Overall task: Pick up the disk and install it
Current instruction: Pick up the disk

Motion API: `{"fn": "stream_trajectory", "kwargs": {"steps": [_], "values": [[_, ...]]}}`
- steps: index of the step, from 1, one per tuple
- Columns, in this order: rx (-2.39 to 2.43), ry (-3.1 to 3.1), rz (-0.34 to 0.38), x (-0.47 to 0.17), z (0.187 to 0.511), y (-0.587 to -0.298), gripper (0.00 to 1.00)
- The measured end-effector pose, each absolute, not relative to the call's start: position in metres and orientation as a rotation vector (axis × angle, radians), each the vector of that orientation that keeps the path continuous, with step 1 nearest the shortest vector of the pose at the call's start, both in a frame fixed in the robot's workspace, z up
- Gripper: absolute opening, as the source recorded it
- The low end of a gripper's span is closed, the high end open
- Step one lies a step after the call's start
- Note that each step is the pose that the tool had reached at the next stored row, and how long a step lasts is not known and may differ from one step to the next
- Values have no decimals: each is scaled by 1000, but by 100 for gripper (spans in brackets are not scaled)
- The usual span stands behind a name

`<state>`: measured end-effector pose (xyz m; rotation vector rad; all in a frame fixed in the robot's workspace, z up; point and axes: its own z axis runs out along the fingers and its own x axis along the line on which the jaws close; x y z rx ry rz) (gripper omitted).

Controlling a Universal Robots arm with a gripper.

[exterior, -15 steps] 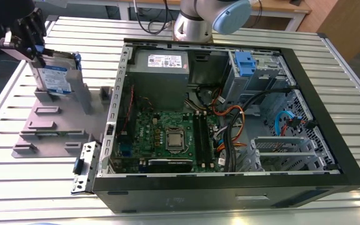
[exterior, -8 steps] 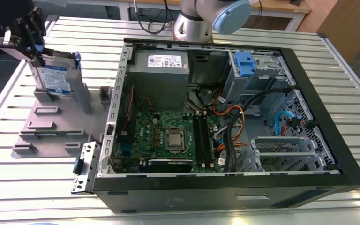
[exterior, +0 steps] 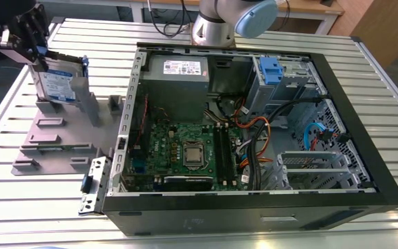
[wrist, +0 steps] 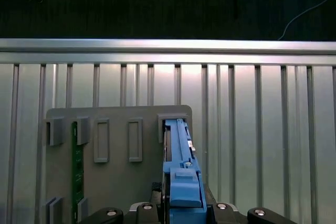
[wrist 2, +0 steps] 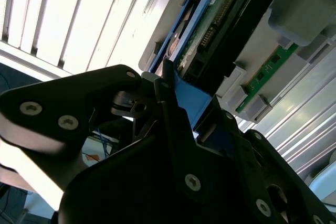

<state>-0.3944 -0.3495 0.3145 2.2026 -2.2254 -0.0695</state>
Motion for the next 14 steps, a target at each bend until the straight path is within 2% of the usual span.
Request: {"fn": "stream_trajectory", "kwargs": {"steps": [14], "values": [[2203, -2226, -70, -394, 323, -349, 37]]}}
